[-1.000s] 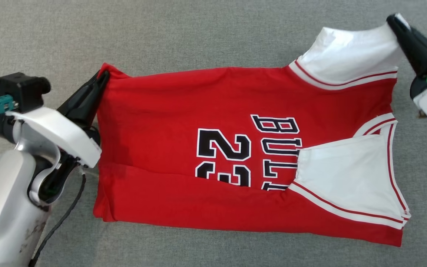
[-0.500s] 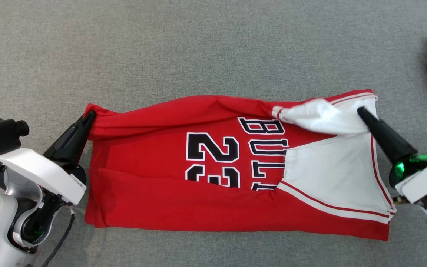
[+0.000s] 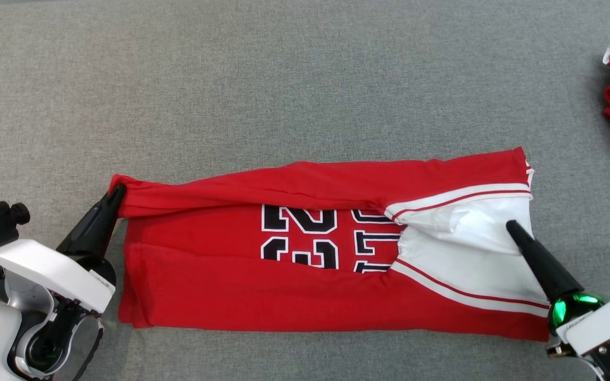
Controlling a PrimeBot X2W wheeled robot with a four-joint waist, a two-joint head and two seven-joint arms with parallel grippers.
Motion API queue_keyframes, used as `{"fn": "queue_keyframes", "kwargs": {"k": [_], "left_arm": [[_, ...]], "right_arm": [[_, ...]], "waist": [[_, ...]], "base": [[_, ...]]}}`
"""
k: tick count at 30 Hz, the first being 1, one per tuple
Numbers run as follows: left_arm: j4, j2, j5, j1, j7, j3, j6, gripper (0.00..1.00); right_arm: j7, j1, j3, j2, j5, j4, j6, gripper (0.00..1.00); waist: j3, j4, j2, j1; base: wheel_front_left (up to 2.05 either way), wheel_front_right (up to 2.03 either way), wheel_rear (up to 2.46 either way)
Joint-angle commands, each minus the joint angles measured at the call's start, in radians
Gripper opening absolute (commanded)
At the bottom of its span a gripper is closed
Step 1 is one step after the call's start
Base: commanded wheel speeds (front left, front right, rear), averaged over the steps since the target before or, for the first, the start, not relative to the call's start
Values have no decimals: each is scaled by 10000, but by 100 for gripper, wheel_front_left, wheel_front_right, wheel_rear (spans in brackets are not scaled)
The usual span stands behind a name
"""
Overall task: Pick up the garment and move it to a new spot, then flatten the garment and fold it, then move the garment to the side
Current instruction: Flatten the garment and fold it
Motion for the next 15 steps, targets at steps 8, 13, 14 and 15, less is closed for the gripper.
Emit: {"fn": "queue_keyframes", "kwargs": {"k": [8,13,14,15], "left_arm": [[501,-246,-71,446,-350,-54,-88,0],[769,-449,42,653,-649,-174,-95,100],[812,-499,119,707,-771,-168,-54,100],[848,-551,198,775,-898,-183,-8,100]], "right_arm": [[-516,488,523,225,-240,552,5,0],[-885,557,781,361,-479,927,5,100],[-991,554,804,361,-616,1019,5,100],[-1088,556,826,359,-778,1100,5,100]], "waist": [[-80,-21,0,0],[-194,-19,0,0],[-241,-25,0,0],[-276,-33,0,0]], "base": [[0,0,0],[0,0,0],[0,0,0],[0,0,0]]}}
